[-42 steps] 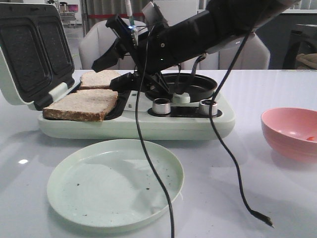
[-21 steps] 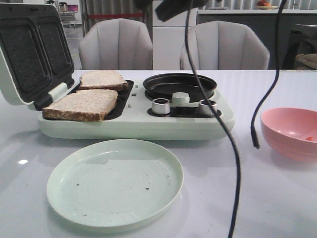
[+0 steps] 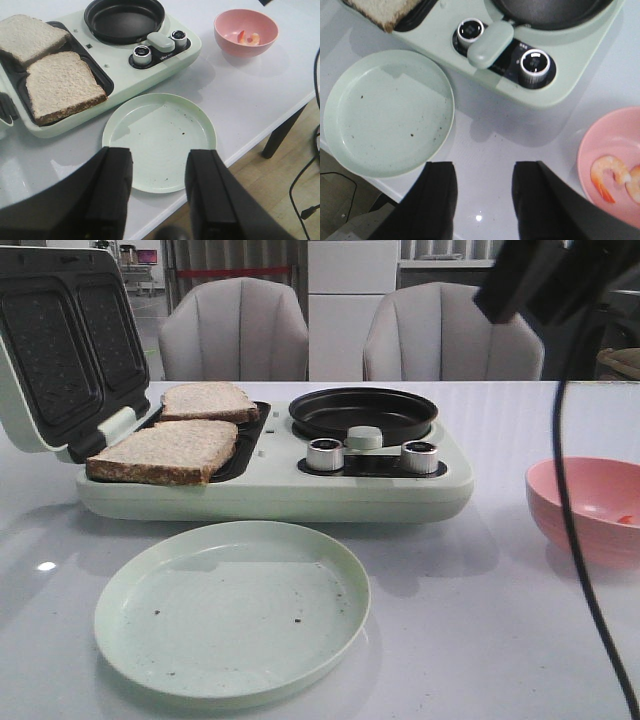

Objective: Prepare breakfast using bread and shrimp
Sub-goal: 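Release the bread and withdraw the right gripper toward the pink bowl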

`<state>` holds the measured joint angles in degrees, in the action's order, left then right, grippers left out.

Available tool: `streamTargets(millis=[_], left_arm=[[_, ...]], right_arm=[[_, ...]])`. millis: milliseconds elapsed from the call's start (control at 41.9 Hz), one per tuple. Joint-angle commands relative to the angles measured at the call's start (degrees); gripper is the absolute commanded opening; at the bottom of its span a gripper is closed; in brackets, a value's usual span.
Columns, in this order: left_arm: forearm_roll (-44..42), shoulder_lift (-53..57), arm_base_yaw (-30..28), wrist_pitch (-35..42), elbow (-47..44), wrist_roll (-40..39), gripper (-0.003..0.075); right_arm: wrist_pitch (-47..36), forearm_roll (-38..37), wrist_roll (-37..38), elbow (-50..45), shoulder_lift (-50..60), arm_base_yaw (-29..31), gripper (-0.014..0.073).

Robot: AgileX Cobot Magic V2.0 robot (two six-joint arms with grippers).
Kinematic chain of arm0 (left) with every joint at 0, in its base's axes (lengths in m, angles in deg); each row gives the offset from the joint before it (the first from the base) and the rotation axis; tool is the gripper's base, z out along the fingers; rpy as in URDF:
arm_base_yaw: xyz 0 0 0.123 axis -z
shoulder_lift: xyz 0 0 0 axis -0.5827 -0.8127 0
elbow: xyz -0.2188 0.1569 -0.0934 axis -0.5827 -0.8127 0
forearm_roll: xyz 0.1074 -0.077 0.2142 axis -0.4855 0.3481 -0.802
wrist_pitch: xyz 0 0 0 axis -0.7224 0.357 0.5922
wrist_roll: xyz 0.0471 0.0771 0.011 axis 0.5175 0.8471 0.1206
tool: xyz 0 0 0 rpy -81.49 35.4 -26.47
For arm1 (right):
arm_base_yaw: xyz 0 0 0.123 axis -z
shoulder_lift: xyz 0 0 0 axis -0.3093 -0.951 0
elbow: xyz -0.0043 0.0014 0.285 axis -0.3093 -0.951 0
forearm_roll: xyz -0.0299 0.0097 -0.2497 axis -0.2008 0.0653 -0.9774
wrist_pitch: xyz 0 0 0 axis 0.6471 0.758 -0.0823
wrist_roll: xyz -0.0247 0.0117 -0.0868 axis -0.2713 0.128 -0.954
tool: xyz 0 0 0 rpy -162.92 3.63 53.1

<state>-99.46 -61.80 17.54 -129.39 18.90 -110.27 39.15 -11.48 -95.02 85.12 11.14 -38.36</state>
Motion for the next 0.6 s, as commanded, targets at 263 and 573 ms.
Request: streamTargets(millis=[263,573], left_arm=[[-1.09,0.04,0.36,4.36,1.60,0.06,0.0328],[-4.87,-11.45,-0.67,-3.71,1.73,0.06,0.0327]], right_arm=[[-5.74,-0.21,2.06,-14.34,13.01,0.25,0.0392],[-3.88,-0.21,2.06,-15.13,13.37,0.25,0.0392]])
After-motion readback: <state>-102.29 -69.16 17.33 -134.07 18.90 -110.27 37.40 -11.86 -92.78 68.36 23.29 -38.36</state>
